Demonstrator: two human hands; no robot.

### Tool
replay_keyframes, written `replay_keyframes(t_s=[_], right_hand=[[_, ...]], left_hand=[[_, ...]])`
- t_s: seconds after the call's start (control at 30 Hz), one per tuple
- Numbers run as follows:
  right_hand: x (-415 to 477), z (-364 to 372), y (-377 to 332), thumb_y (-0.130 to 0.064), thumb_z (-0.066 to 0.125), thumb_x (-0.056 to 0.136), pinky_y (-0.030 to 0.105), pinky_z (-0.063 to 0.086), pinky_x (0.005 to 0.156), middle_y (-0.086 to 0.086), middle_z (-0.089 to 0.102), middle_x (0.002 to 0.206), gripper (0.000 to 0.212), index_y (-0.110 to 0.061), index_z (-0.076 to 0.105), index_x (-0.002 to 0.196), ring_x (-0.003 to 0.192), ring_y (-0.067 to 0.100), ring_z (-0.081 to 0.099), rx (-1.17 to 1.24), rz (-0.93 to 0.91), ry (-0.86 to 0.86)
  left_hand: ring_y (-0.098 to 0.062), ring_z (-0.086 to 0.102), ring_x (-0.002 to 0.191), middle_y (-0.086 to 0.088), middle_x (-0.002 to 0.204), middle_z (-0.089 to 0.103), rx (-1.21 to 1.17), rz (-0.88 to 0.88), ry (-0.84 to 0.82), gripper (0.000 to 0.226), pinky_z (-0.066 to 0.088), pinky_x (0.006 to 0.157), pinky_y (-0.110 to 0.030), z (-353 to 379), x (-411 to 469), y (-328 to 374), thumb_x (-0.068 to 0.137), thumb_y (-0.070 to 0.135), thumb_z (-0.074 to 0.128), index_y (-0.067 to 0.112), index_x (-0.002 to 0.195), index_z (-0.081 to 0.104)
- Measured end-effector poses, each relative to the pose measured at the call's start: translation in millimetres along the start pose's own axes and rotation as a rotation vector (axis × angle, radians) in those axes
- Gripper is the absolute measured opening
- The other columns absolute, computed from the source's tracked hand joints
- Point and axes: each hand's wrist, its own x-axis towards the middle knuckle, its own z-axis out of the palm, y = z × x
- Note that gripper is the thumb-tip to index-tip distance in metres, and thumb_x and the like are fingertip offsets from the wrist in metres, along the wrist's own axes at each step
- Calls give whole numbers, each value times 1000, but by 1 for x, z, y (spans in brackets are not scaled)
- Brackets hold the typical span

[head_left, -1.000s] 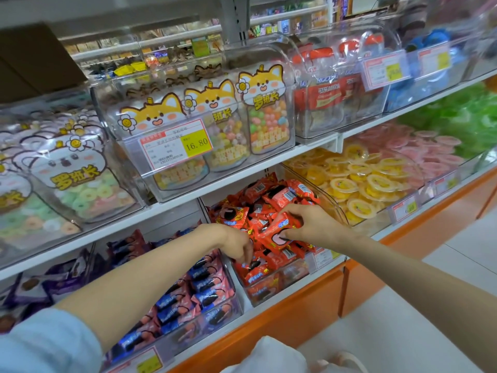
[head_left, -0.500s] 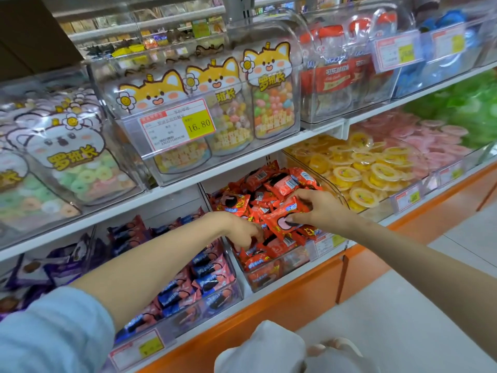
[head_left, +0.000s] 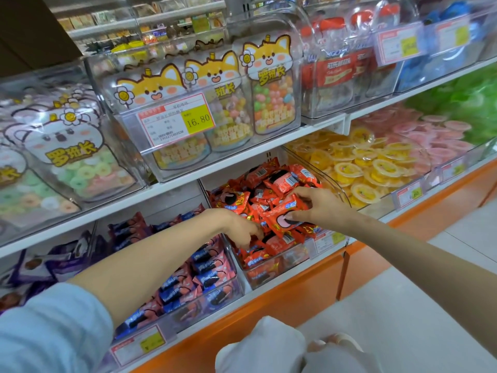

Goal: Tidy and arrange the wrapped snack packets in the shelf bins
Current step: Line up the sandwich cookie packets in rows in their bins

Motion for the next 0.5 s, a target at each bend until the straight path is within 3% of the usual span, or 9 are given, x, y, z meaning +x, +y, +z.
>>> replay_keyframes(t_s=[0.13, 0.23, 0.33, 0.5], right_hand=[[0, 1, 4, -30, 71, 82, 25, 35, 58, 24, 60, 91, 35, -6, 59, 105, 66, 18, 48, 3, 0, 8], [0, 2, 4, -30, 72, 82, 29, 38, 60, 23, 62, 94, 33, -6, 60, 102, 72, 30, 54, 7, 2, 13], [0, 1, 3, -29, 72, 82, 26, 37, 59, 22, 62, 92, 31, -5, 60, 99, 69, 23, 53, 20, -2, 8], [0, 1, 2, -26, 72, 82, 21, 40, 58, 17, 65, 91, 30, -6, 61, 101, 75, 25, 58, 23, 1, 12]], left_hand=[[-27, 49, 124, -9, 151, 26, -63, -9, 2, 59, 44, 101, -41, 1, 2, 0, 92, 7, 49, 12, 146, 26], [-28, 55, 108, -11, 136, 44, -8, 57, 164, 44, 49, 87, -37, 4, 2, 4, 89, 5, 56, 8, 131, 44], [-27, 51, 112, -10, 130, 50, 29, 80, 271, 52, 47, 91, -37, 5, 4, 3, 85, 9, 64, 10, 134, 45], [-29, 44, 125, -6, 143, 40, 134, 69, 233, 77, 42, 100, -40, 8, 6, 3, 80, 19, 72, 16, 145, 31]])
